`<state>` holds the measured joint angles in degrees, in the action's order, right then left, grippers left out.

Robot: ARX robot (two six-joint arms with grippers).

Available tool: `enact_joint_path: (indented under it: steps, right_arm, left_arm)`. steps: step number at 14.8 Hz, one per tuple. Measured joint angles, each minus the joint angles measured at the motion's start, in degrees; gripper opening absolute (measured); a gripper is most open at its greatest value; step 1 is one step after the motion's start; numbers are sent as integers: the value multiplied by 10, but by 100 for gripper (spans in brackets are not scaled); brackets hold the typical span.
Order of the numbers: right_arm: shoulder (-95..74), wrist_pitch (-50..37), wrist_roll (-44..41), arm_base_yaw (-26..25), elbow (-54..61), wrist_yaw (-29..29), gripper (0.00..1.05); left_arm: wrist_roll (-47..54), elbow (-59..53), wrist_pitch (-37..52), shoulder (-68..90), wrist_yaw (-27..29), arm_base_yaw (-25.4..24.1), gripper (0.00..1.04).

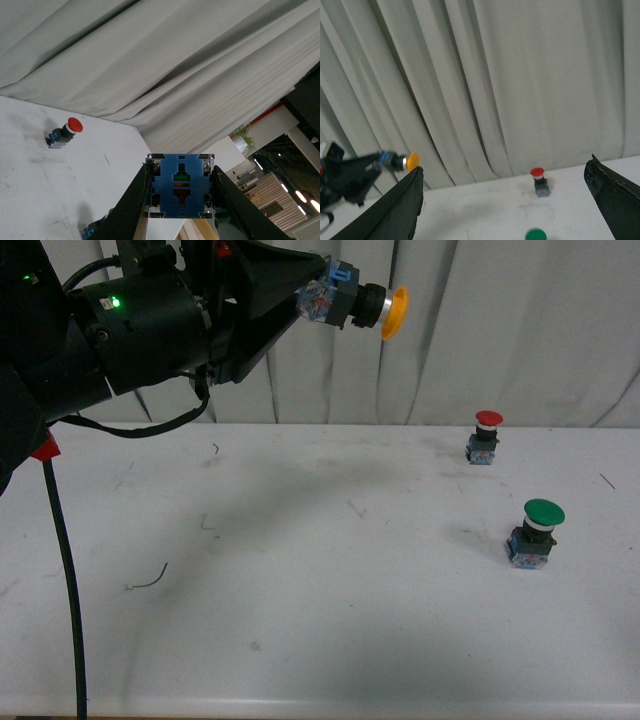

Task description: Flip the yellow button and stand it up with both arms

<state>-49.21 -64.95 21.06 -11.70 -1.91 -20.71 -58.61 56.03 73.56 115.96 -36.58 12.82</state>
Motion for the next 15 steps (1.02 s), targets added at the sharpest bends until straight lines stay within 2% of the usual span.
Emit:
enact_joint_path:
  steps: [1, 3, 6, 7, 11, 15]
  right_arm:
    - [-137, -81, 44, 20, -84, 12, 98]
    - [-292, -92, 106, 56, -228, 40, 98]
    - [-486, -84, 234, 112, -405, 46, 98]
    - [-537, -89, 335, 158, -478, 37, 98]
    - [-621, -88, 494, 231, -511, 44, 98]
    - [-688, -85, 575, 264, -531, 60, 98]
  left_arm:
    - [0, 0, 0, 0, 5, -2, 30]
    - [0, 0, 0, -2, 8, -3, 30]
    - [-1, 0, 0, -3, 12, -6, 30]
    - [-5, 1, 0, -3, 14, -7, 30]
    - [-14, 11, 0, -3, 14, -10, 30]
    - [-16, 19, 0, -3, 9, -16, 30]
